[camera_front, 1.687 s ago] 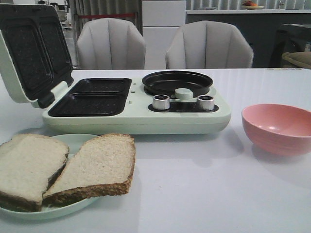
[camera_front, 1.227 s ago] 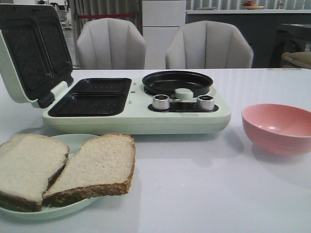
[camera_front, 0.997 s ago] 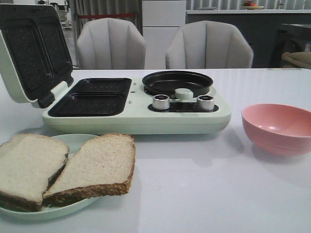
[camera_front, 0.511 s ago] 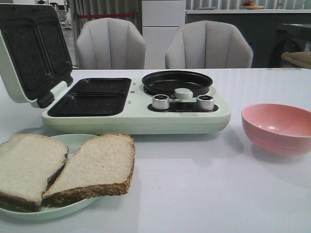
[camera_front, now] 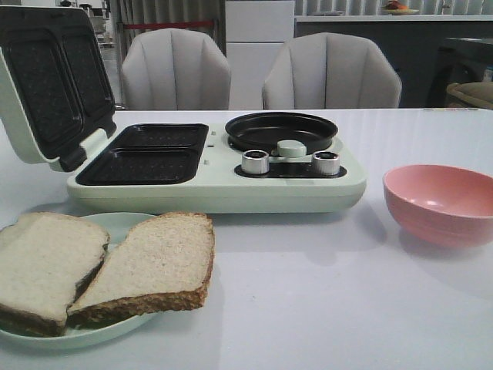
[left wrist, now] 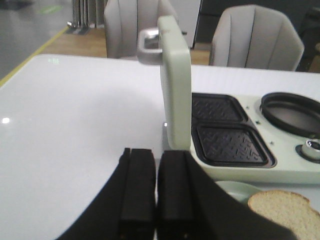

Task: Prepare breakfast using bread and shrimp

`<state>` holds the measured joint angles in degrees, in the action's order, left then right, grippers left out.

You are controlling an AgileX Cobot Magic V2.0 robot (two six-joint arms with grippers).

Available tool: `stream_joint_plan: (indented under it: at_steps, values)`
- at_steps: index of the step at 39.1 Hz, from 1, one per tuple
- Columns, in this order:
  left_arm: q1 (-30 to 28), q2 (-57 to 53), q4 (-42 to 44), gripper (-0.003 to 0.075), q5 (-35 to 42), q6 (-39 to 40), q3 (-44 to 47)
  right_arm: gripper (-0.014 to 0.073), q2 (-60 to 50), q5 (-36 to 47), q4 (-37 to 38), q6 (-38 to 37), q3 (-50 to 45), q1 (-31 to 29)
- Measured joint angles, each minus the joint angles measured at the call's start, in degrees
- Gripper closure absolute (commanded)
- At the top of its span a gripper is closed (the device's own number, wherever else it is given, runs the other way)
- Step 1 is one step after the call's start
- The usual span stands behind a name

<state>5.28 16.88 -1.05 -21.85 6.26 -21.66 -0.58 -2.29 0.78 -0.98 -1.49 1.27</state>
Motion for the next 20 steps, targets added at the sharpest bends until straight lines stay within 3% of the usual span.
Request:
stream_joint_plan:
  at_steps: [20]
  values:
    - [0.00,3.68,1.35,0.0606,0.00,0.00,0.00,0.0452,0.00,0.00,0.00,0.00,0.00,0.00]
